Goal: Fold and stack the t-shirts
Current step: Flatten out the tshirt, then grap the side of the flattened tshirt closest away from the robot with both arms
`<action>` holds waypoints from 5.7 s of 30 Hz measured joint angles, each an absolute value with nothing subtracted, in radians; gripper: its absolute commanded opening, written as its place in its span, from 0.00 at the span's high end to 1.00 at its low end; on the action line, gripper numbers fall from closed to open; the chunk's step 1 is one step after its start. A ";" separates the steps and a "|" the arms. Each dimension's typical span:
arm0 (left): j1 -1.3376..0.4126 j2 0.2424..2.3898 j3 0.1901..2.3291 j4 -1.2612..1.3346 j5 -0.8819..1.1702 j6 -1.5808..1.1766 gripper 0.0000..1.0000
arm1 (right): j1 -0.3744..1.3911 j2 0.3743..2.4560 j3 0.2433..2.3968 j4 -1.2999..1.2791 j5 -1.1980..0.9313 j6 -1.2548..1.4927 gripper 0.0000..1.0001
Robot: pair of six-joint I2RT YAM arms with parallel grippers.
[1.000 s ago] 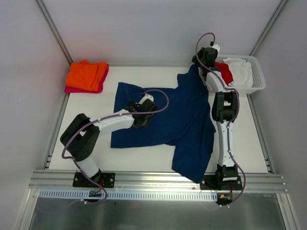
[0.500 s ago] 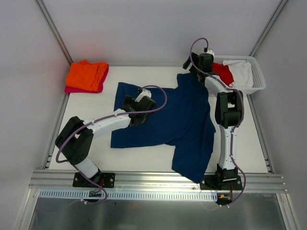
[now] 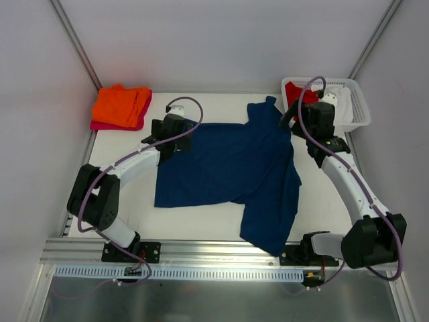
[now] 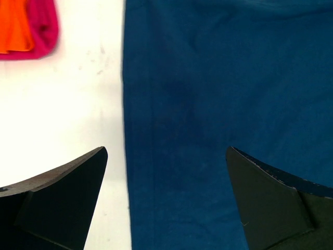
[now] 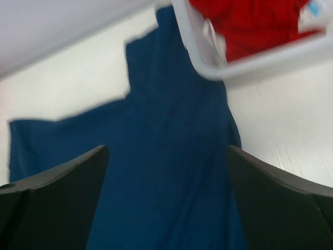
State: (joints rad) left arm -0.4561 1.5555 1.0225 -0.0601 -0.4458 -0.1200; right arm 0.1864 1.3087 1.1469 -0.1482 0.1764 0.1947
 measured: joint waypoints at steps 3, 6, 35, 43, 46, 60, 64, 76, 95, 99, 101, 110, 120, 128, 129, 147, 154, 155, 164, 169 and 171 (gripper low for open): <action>-0.453 1.617 1.042 -0.046 -0.400 -0.109 0.01 | 0.197 1.236 1.016 -0.201 0.183 0.193 0.00; -0.451 1.668 1.067 -0.041 -0.358 -0.095 0.01 | 0.205 1.199 0.913 -0.260 0.184 0.192 0.00; -0.345 2.024 1.485 -0.148 -0.264 -0.075 0.01 | 0.208 0.798 0.650 -0.426 0.157 0.190 0.00; -0.339 2.142 1.621 -0.275 -0.297 -0.117 0.01 | 0.208 0.717 0.672 -0.483 0.145 0.194 0.01; -0.339 2.170 1.647 -0.306 -0.288 -0.123 0.09 | 0.208 0.698 0.697 -0.484 0.139 0.199 0.00; -0.272 2.254 1.760 -0.399 -0.088 -0.283 0.89 | 0.208 0.699 0.709 -0.495 0.118 0.209 0.01; -0.243 2.270 1.788 -0.428 -0.040 -0.348 0.84 | 0.208 0.689 0.709 -0.514 0.119 0.209 0.01; -0.181 2.325 1.896 -0.541 0.086 -0.401 1.00 | 0.208 0.656 0.737 -0.538 0.120 0.208 0.01; -0.181 2.340 1.933 -0.605 0.083 -0.368 1.00 | 0.208 0.635 0.770 -0.567 0.118 0.205 0.00; -0.188 2.337 1.933 -0.616 0.047 -0.352 1.00 | 0.208 0.631 0.771 -0.567 0.118 0.205 0.01; -0.189 2.336 1.933 -0.618 0.040 -0.347 1.00 | 0.208 0.632 0.773 -0.572 0.118 0.205 0.01; -0.170 2.336 1.943 -0.644 0.040 -0.309 1.00 | 0.208 0.646 0.799 -0.582 0.118 0.199 0.01; -0.078 2.418 2.096 -0.706 0.044 -0.284 1.00 | 0.208 0.694 0.810 -0.582 0.115 0.189 0.01; -0.065 2.541 2.326 -0.735 0.055 -0.255 0.96 | 0.208 0.734 0.810 -0.565 0.115 0.189 0.00; -0.066 2.545 2.339 -0.739 0.057 -0.251 0.83 | 0.208 0.738 0.810 -0.562 0.115 0.189 0.01; -0.228 2.061 1.877 -0.682 -0.104 -0.249 0.01 | 0.208 0.926 0.840 -0.513 0.159 0.163 0.00; -0.296 1.633 1.431 -0.575 -0.236 -0.308 0.01 | 0.213 1.069 0.884 -0.514 0.143 0.176 0.00; -0.288 1.607 1.368 -0.567 -0.265 -0.329 0.01 | 0.214 1.069 0.878 -0.512 0.141 0.181 0.00; -0.271 1.486 0.905 -0.545 -0.358 -0.598 0.01 | 0.225 1.080 0.697 -0.503 0.099 0.300 0.01; -0.271 1.363 0.703 -0.454 -0.283 -0.673 0.01 | 0.262 1.034 0.501 -0.461 0.027 0.405 0.01; -0.271 1.316 0.651 -0.418 -0.261 -0.683 0.01 | 0.303 0.970 0.457 -0.432 0.022 0.464 0.01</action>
State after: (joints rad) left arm -0.2714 1.3155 0.6514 -0.4179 -0.2611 -0.6827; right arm 0.3035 0.9695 0.4568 -0.4320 0.0223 0.4644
